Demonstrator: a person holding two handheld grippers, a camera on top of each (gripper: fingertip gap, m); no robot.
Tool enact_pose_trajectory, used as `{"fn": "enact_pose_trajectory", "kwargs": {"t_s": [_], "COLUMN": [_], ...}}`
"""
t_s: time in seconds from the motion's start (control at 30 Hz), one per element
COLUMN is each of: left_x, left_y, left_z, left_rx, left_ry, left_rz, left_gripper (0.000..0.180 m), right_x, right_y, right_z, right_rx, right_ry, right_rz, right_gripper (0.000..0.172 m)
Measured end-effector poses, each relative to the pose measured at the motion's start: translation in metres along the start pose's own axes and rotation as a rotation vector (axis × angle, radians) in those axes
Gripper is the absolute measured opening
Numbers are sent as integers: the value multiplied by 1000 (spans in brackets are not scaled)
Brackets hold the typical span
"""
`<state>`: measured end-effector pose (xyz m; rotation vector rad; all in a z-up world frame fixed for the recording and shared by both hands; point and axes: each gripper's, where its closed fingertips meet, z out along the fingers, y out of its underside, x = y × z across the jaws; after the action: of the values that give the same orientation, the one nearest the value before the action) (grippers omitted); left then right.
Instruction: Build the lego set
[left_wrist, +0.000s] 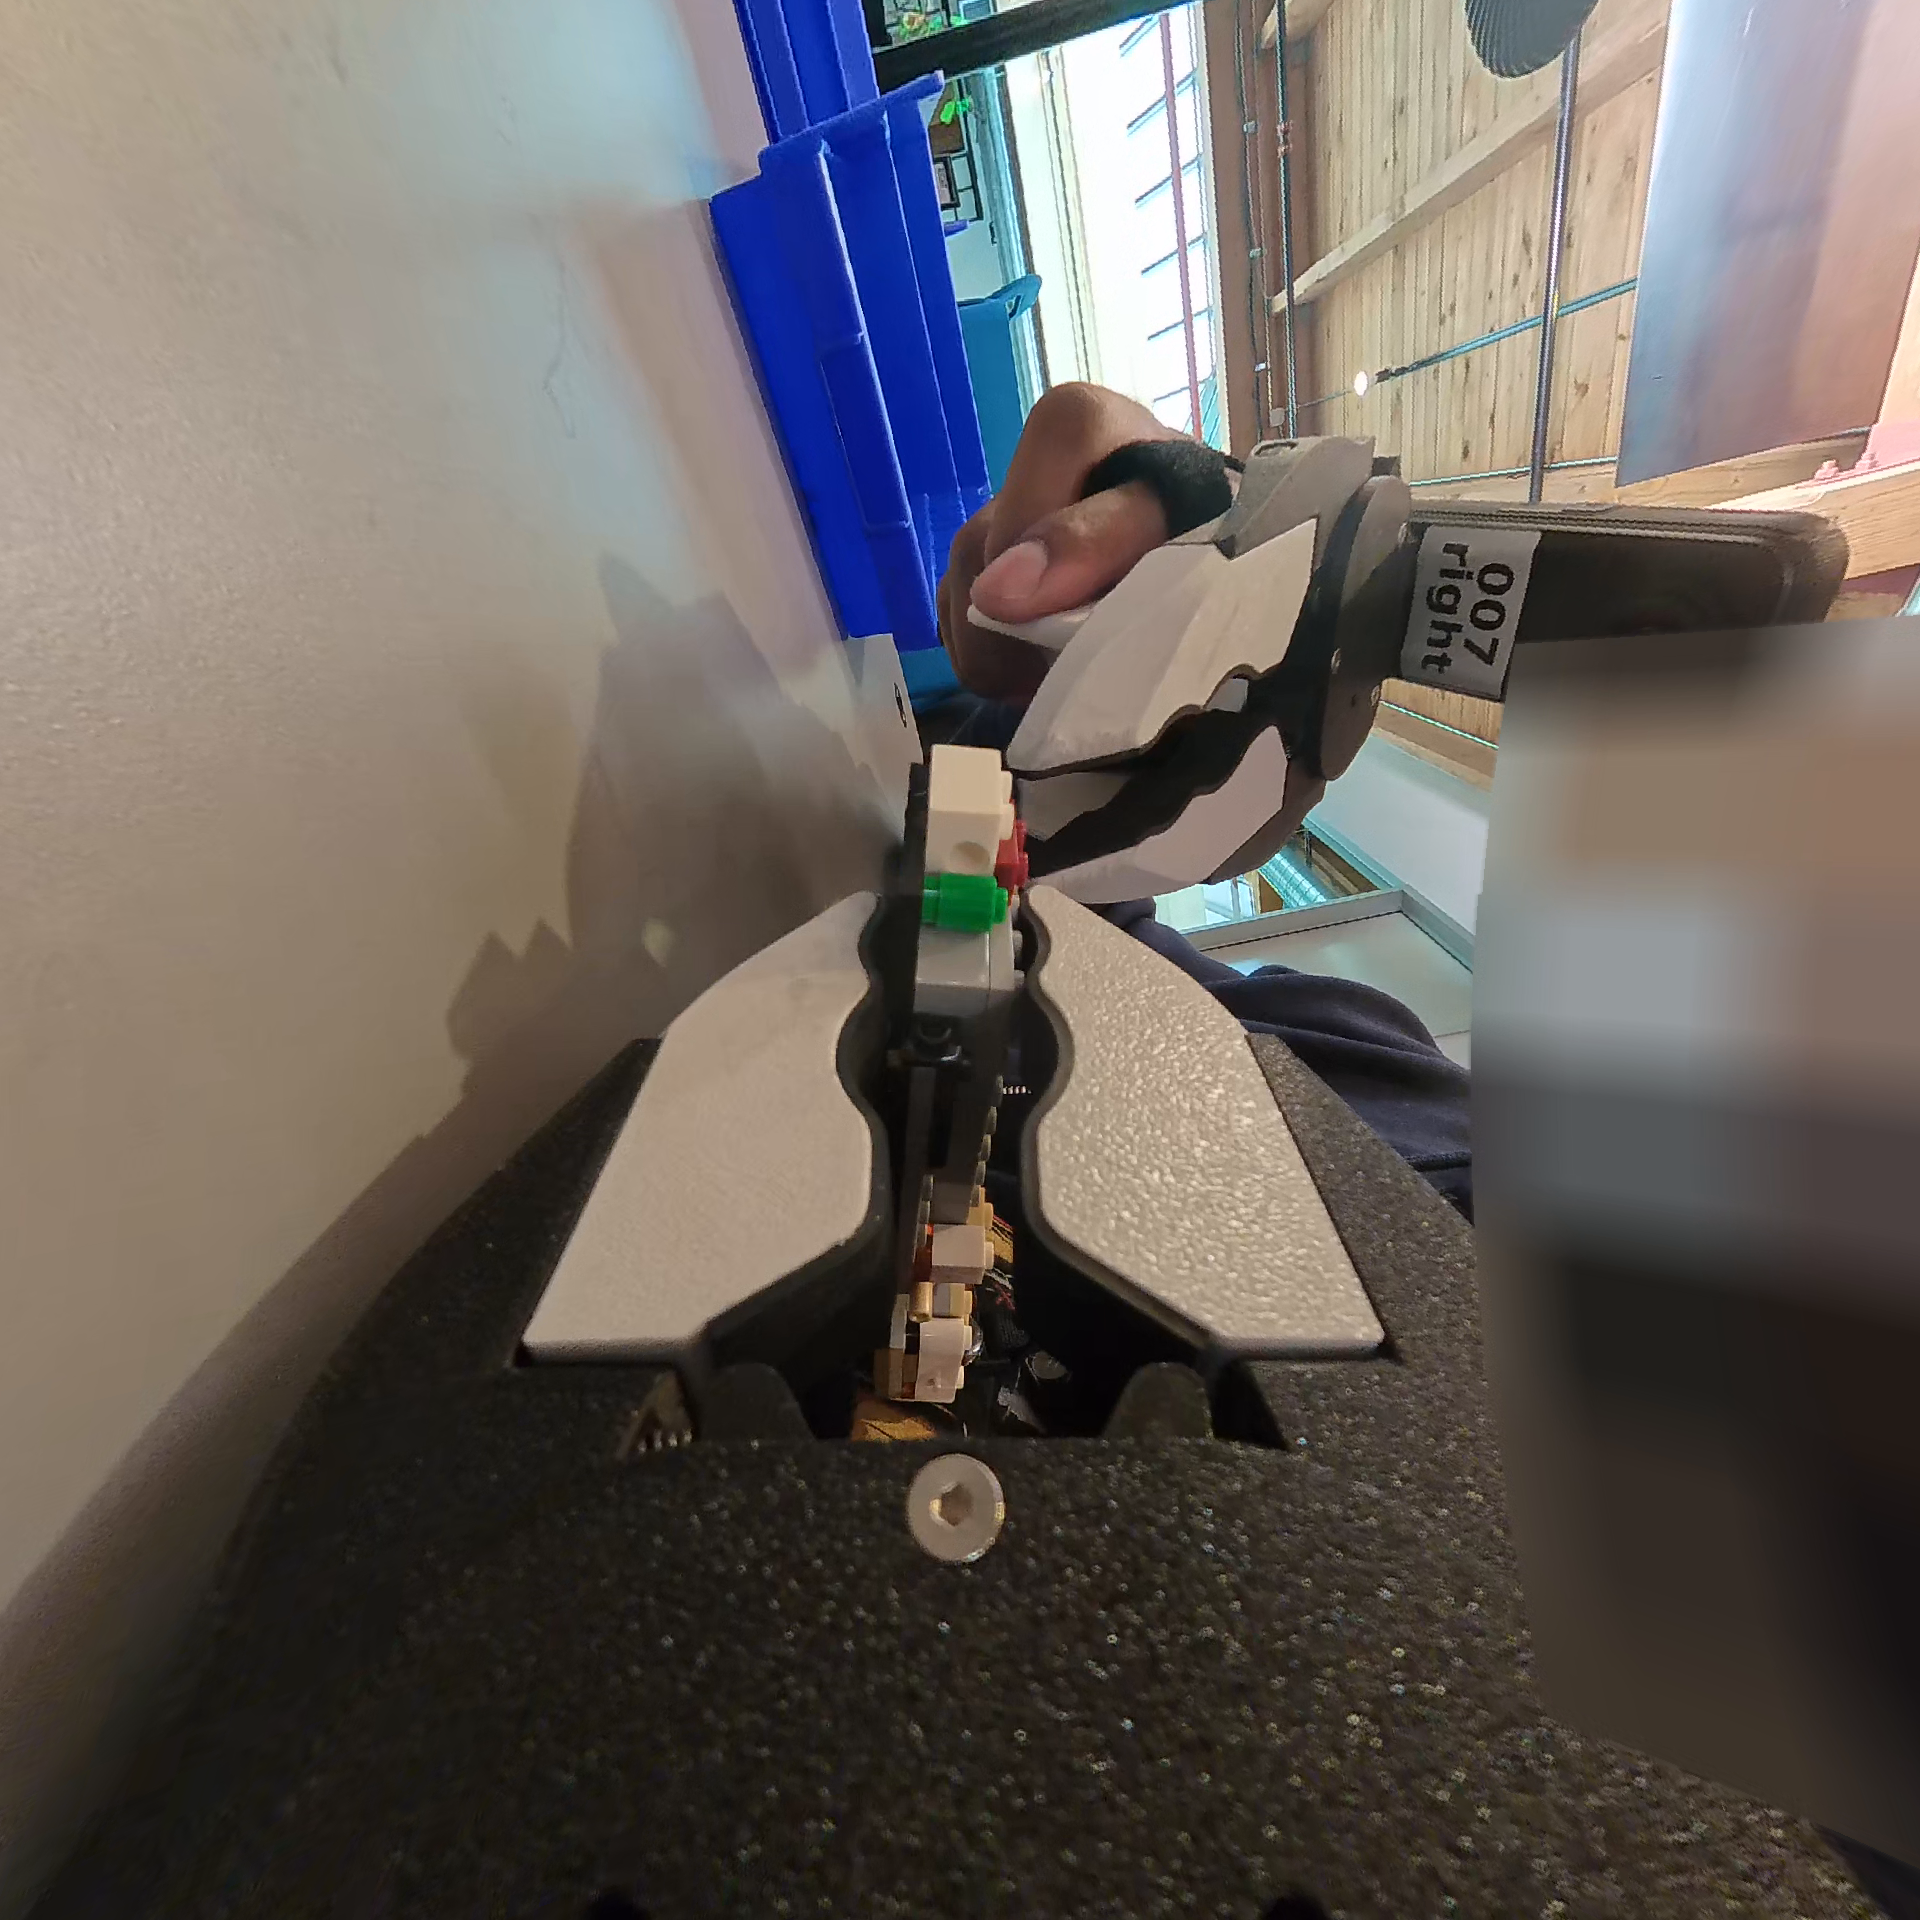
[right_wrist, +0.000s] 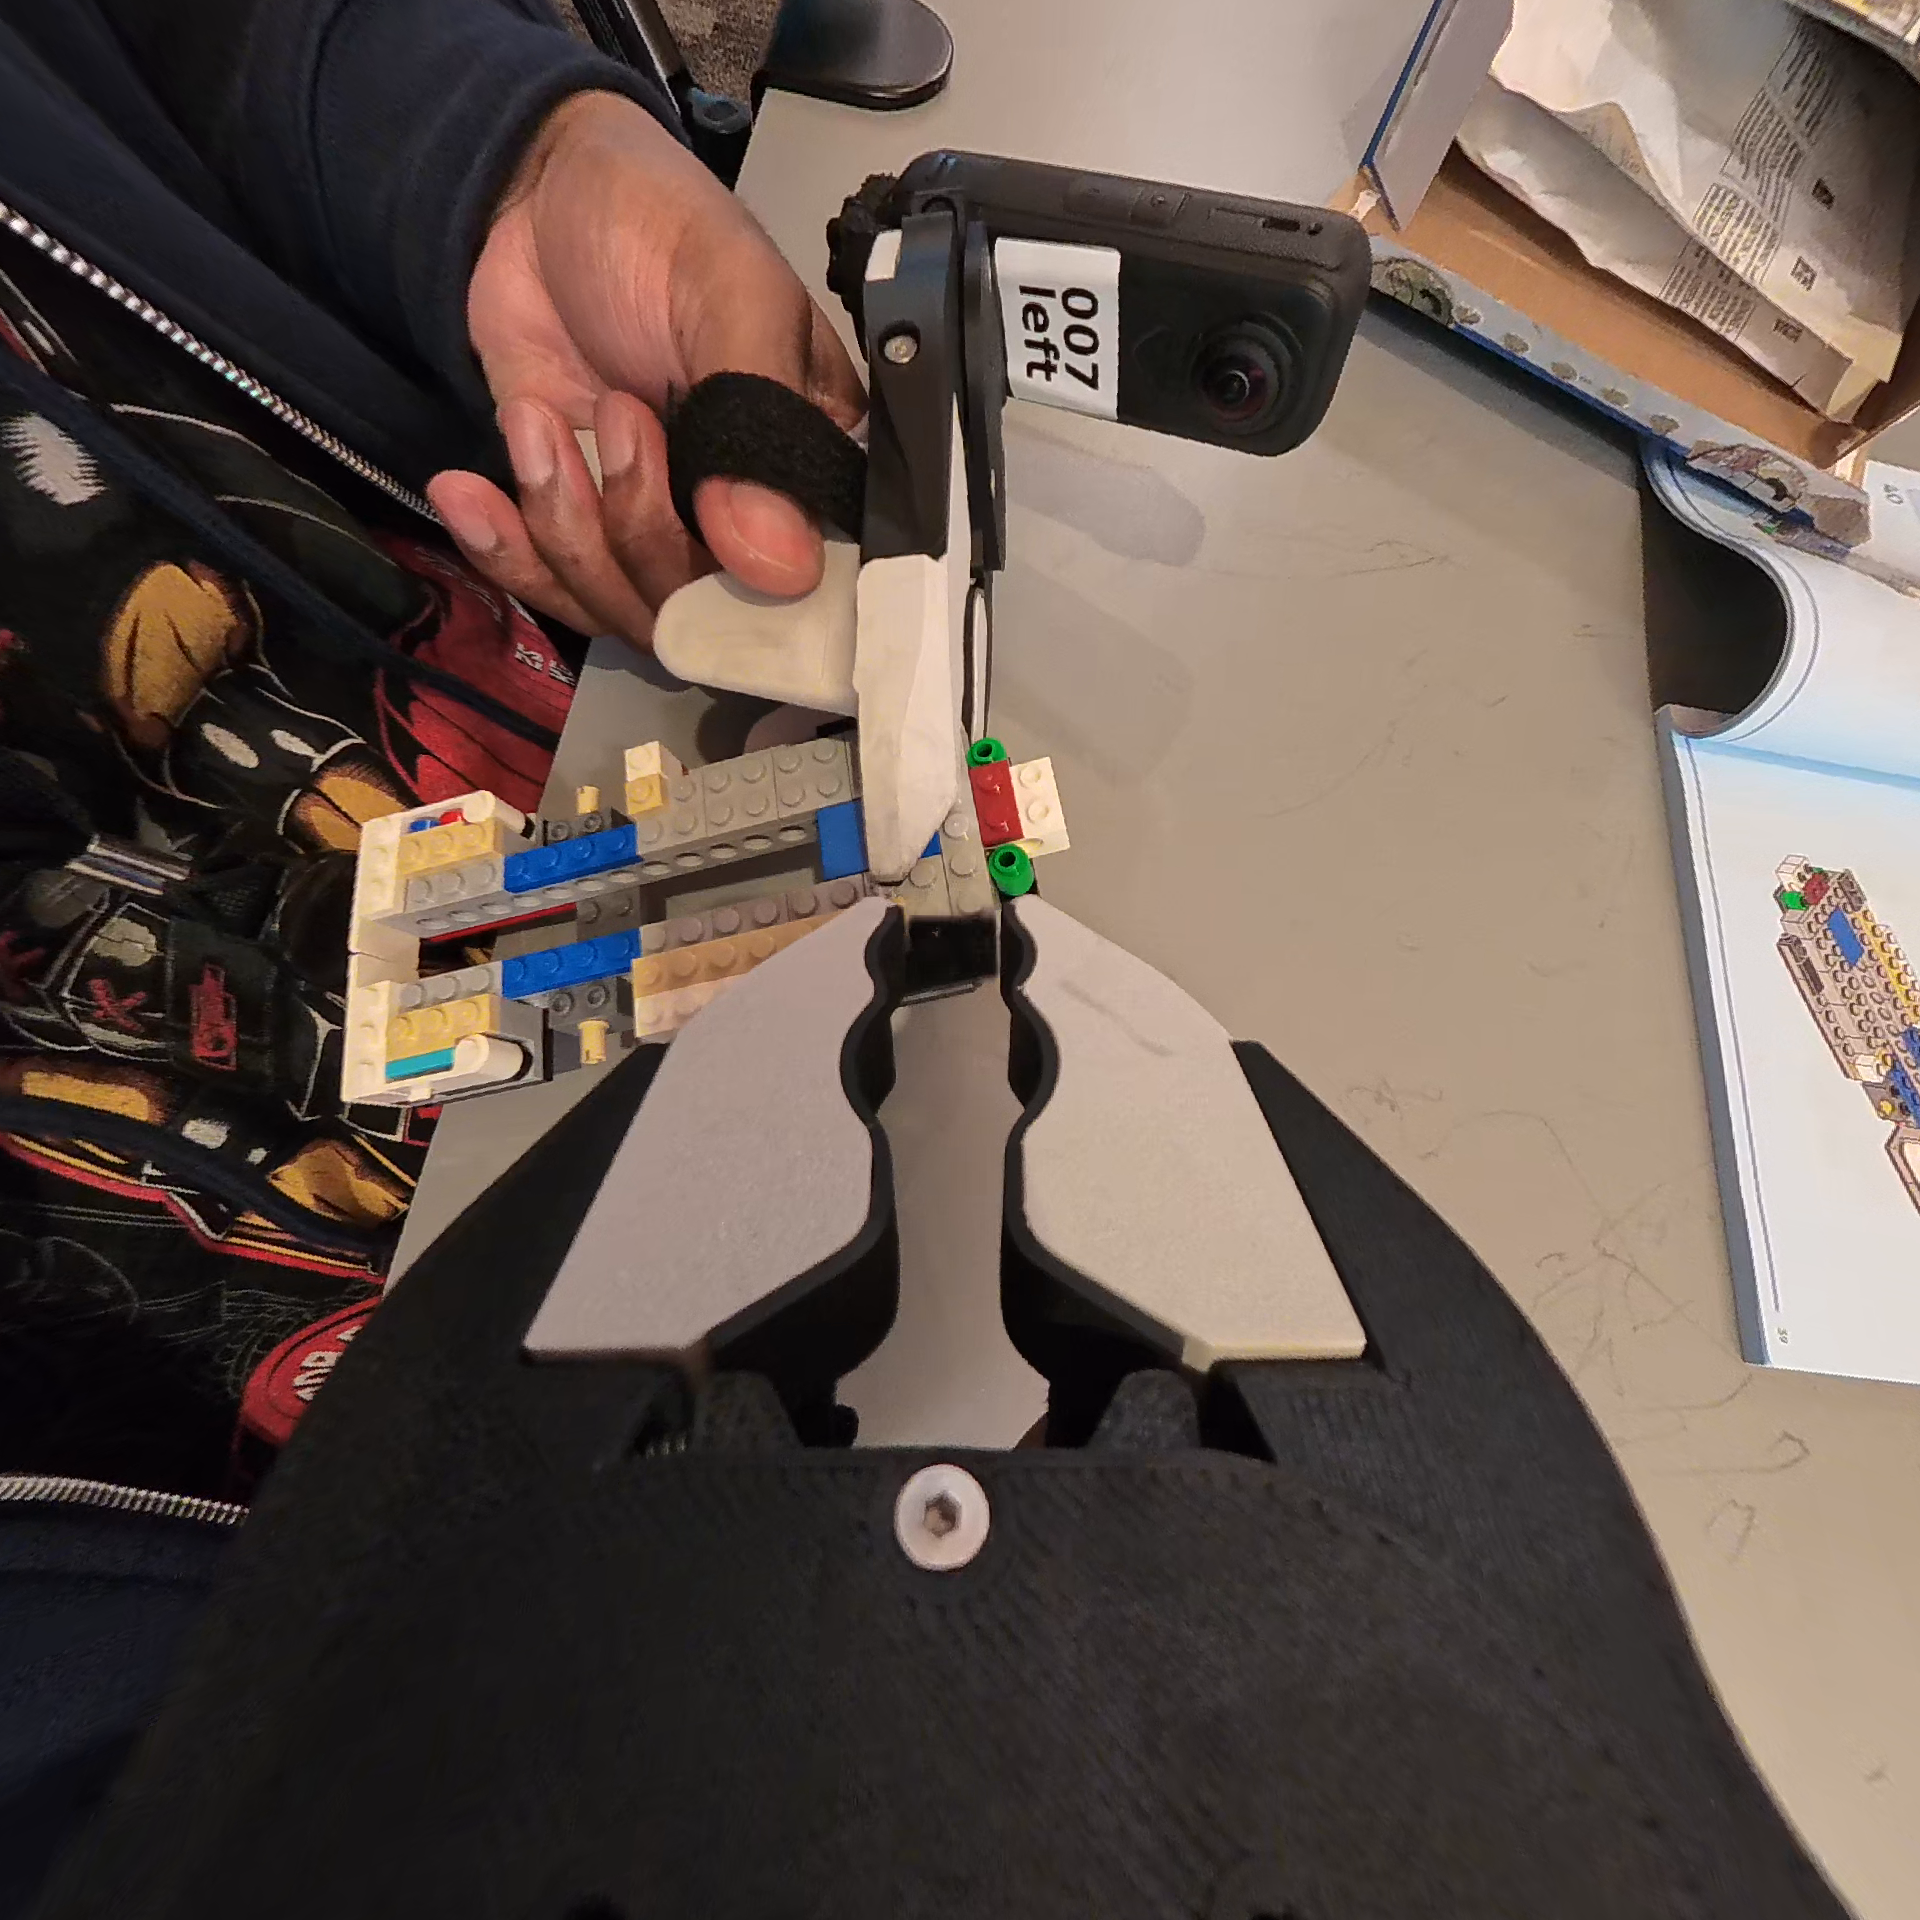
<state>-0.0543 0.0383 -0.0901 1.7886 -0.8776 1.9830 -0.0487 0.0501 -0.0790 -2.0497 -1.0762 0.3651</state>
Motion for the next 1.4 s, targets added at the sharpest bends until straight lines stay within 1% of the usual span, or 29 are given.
{"fn": "enact_pose_trajectory", "kwargs": {"t_s": [0.23, 0.37, 0.47, 0.6, 0.67, 0.73, 0.8, 0.83, 0.9, 1.0, 1.07, 1.13, 1.23, 1.33, 1.4], "left_x": [-1, -3, -3, -3, -3, -3, -4, -4, -5, -5, -5, -5, -5, -4, -5], "left_y": [-1, -4, -5, -7, -8, -8, -8, -8, -8, -6, -6, -7, -9, -11, -15], "left_z": [-1, -5, -5, -4, -3, -1, 2, 3, 7, 11, 12, 12, 11, 11, 10], "left_rx": [6, 22, 26, 29, 29, 26, 23, 23, 20, 13, 17, 24, 31, 35, 42], "left_ry": [-9, -25, -24, -23, -25, -30, -38, -41, -46, -53, -57, -58, -55, -51, -55], "left_rz": [3, 9, 9, 11, 11, 12, 19, 19, 22, 31, 36, 38, 40, 43, 51], "left_gripper": [21, 21, 20, 20, 20, 20, 21, 21, 21, 21, 20, 21, 20, 20, 21], "right_x": [5, 19, 28, 44, 48, 48, 41, 37, 27, 15, 10, 10, 11, 18, 25], "right_y": [3, 19, 43, 76, 93, 113, 133, 145, 161, 177, 181, 185, 177, 165, 140], "right_z": [-2, -16, -33, -73, -95, -113, -124, -126, -121, -109, -102, -97, -87, -81, -80], "right_rx": [7, 19, 31, 119, 136, 99, 37, -3, -70, -154, -182, -206, -193, -210, -162], "right_ry": [15, 78, 159, 352, 462, 578, 655, 674, 657, 598, 560, 557, 511, 508, 533], "right_rz": [9, 80, 166, 361, 456, 527, 587, 628, 675, 688, 694, 691, 655, 519, 345], "right_gripper": [19, 20, 21, 22, 22, 22, 22, 22, 25, 27, 27, 26, 12, 12, 12]}}
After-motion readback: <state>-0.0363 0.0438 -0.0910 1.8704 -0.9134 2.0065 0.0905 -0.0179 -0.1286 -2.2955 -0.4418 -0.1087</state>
